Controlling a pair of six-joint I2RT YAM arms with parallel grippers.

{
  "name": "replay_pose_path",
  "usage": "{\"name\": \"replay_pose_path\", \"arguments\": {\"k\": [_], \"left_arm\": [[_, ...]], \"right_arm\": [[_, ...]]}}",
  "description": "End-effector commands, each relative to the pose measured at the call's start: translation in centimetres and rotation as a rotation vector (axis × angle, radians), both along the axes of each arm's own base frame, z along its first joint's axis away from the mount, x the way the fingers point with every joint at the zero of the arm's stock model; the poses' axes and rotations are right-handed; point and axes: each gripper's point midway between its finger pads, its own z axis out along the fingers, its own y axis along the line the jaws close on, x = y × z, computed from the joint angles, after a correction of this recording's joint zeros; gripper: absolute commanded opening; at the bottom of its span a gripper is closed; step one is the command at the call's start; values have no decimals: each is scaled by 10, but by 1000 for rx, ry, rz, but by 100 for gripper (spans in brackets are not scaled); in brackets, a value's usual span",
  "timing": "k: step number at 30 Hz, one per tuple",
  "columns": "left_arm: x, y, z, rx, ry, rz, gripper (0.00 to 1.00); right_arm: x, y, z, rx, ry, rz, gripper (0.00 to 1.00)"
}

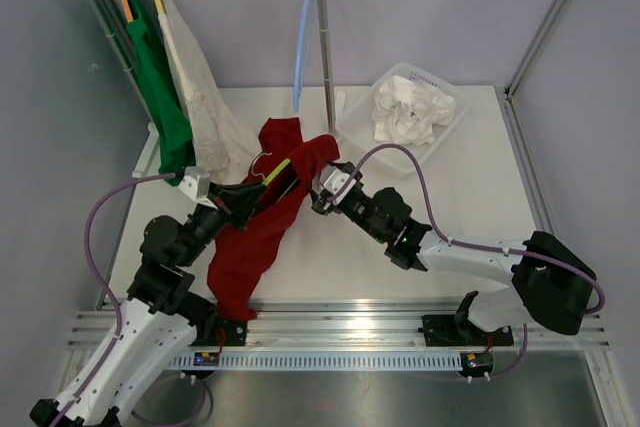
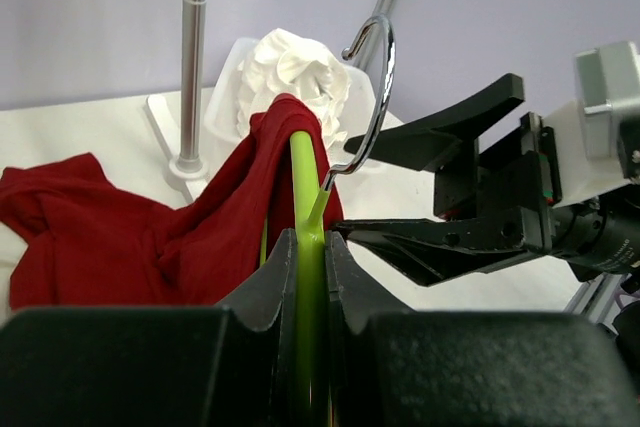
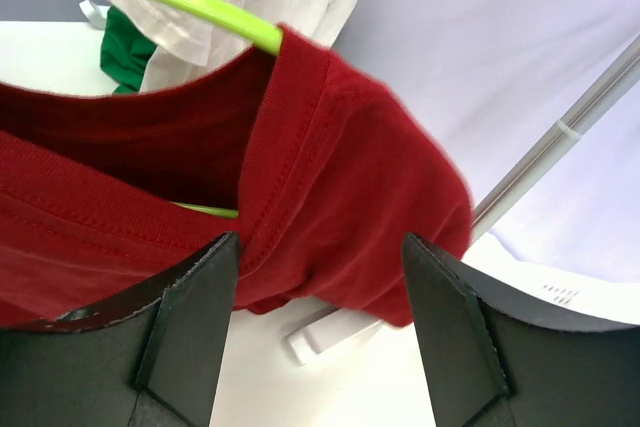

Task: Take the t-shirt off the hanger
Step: Remove the tshirt from the hanger

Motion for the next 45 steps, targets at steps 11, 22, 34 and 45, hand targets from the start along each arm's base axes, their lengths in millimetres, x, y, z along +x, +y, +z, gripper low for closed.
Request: {"name": "replay_pose_path", "arguments": {"k": [11,22,34,45], "left_arm": [[-19,-7,39,-34,-88,-85,0],[-28,-15,39,-26,-95,-150,0],[-29,-14,40,-20,-101,-150,15],[-2,-14,29,42,-18,-79,30]], "right_arm": [[0,21,54,-44,-210,69,74],[1,58,31,-188,-168,200,68],[-10,53,48,-134,-212,230,0],[-32,53,59,-227,-335,262,0]]}}
